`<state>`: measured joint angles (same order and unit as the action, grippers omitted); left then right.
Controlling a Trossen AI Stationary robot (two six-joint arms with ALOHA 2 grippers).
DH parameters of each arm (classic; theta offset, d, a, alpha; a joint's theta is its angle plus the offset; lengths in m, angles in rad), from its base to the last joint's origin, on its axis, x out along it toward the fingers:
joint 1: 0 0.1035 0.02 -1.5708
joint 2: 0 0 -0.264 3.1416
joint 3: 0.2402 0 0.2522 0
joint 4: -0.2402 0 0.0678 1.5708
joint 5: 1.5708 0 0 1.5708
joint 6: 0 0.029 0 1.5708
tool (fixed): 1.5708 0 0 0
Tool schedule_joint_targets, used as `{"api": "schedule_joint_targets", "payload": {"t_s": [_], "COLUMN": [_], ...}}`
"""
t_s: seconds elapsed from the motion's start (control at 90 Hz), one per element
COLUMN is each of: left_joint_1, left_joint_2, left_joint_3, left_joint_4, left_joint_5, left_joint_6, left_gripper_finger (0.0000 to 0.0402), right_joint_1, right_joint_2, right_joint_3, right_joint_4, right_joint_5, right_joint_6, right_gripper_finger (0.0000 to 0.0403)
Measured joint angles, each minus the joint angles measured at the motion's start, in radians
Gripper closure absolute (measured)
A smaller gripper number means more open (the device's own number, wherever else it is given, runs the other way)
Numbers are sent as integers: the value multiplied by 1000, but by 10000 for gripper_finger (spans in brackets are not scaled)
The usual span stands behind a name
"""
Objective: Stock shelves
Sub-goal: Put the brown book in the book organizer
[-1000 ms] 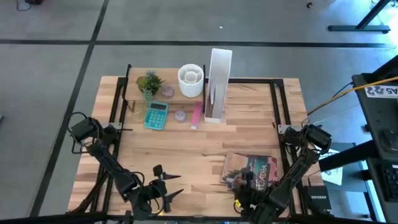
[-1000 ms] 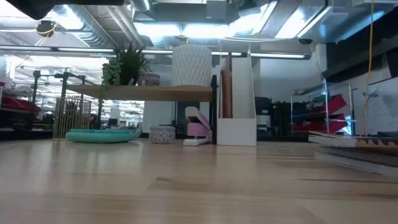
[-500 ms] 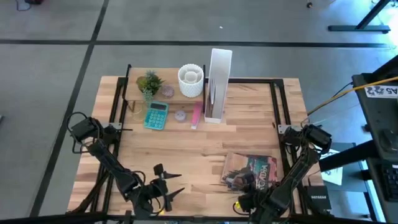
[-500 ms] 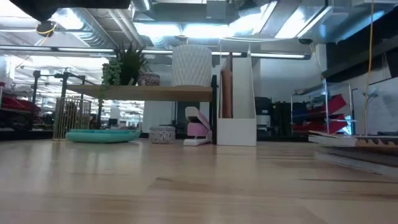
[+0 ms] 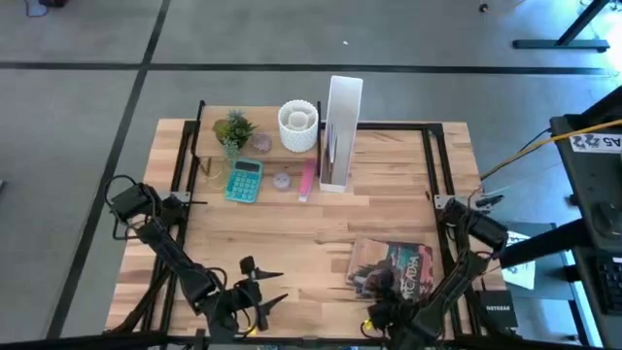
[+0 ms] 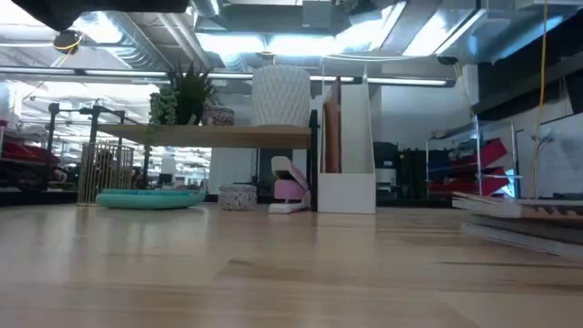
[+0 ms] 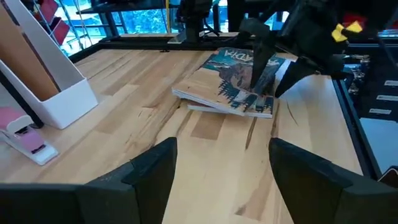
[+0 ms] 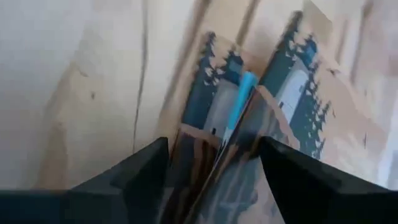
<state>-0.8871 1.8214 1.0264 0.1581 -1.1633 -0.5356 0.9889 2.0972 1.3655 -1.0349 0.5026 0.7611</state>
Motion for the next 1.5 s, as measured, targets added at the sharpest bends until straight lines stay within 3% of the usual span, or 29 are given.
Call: {"api": "schedule_joint_targets", "payload": {"t_s": [0.189, 0.289, 0.556, 0.733, 0.878, 1.211, 1.378, 1.5], "left_joint_1": [4, 8, 11, 11, 11, 49, 81, 125], "left_joint_2": [0, 1, 2, 2, 2, 13, 94, 165], "left_joint_3": [0, 0, 0, 0, 0, 0, 0, 9], "left_joint_4": [0, 0, 6, 11, 35, 106, 288, 346], "left_joint_5": [2, 7, 33, 35, 35, 117, 288, 376], "left_joint_6": [-3, -11, -15, -12, 58, 143, 482, 720], "left_gripper_finger": [164, 164, 164, 164, 164, 164, 164, 164], "right_joint_1": [22, 21, 19, 30, 49, 44, 43, 31], "right_joint_2": [11, 12, 8, 20, 19, 17, 16, 16], "right_joint_3": [0, -6, -3, 78, 179, 235, 236, 236], "right_joint_4": [-89, -132, -134, -155, -150, -55, -30, -30], "right_joint_5": [25, -20, -8, 101, 215, 235, 273, 240], "right_joint_6": [189, 262, 306, 327, 199, 64, 39, 39], "right_gripper_finger": [217, 247, 389, 392, 399, 402, 402, 402]}}
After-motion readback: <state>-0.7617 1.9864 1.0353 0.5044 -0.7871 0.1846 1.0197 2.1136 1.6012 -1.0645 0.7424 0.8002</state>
